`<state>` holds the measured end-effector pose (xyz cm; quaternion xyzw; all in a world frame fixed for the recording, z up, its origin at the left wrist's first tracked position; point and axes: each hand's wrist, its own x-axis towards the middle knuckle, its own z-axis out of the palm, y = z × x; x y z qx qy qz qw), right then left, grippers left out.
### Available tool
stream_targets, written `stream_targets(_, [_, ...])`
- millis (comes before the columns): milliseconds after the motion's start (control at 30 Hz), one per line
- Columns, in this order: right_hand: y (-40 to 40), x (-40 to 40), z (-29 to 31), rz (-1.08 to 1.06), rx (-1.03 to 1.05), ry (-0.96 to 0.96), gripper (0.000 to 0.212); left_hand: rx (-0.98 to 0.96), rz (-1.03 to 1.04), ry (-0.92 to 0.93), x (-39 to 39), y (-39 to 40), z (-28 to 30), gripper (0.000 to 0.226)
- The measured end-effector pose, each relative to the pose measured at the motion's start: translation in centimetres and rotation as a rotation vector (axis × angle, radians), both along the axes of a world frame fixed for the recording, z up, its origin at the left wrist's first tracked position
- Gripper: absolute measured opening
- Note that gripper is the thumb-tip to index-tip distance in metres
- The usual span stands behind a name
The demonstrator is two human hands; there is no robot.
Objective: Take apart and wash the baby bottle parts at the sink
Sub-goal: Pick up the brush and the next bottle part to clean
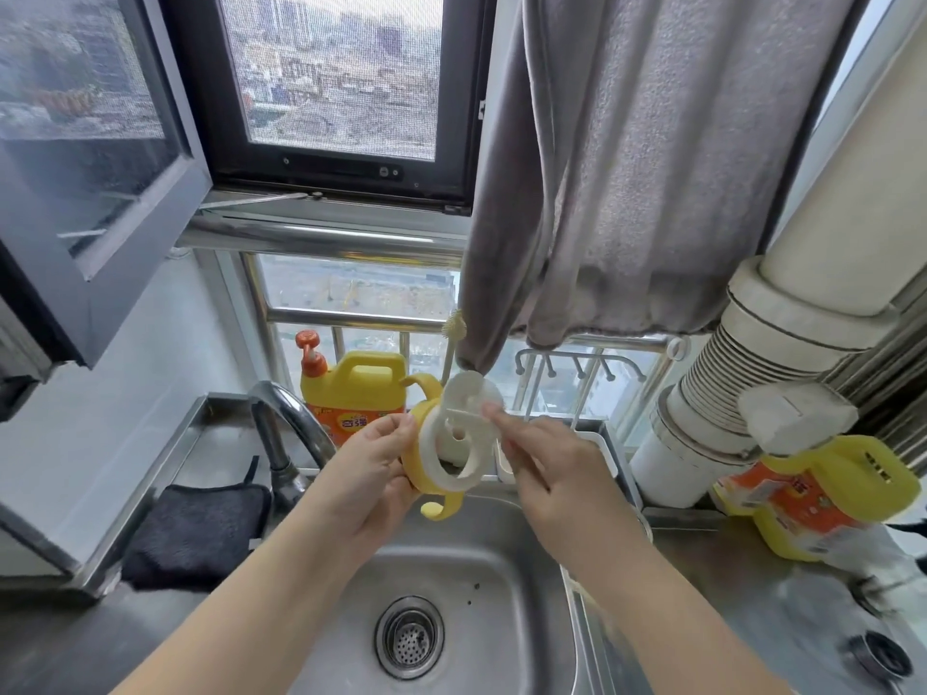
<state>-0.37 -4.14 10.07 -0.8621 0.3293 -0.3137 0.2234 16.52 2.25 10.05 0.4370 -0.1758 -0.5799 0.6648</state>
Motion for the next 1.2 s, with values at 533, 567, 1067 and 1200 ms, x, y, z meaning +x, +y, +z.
stream_targets(533, [-0.6,-0.9,1.1,-0.034,-0.032,0.039,0.04,-0.22,-0.001,-0.344,-0.1,0.8,0.0,0.018])
stream_targets(567, [0.0,-0.9,1.3,0.001,-0.05,0.05,0.042,-0.224,-0.003,-0.345,-0.1,0.8,0.0,0.019])
stream_targets(1067, [0.5,-1.2,0.6,-0.071,0.018,-0.077,0.04,-0.194,0.007,-0.201,0.0,0.5,0.2,0.013])
stream_targets(1200, [1.4,-2.2,-0.7,-0.037,0.224,-0.04,0.057,-0.217,0.072,-0.019,0.3,0.4,1.3,0.007])
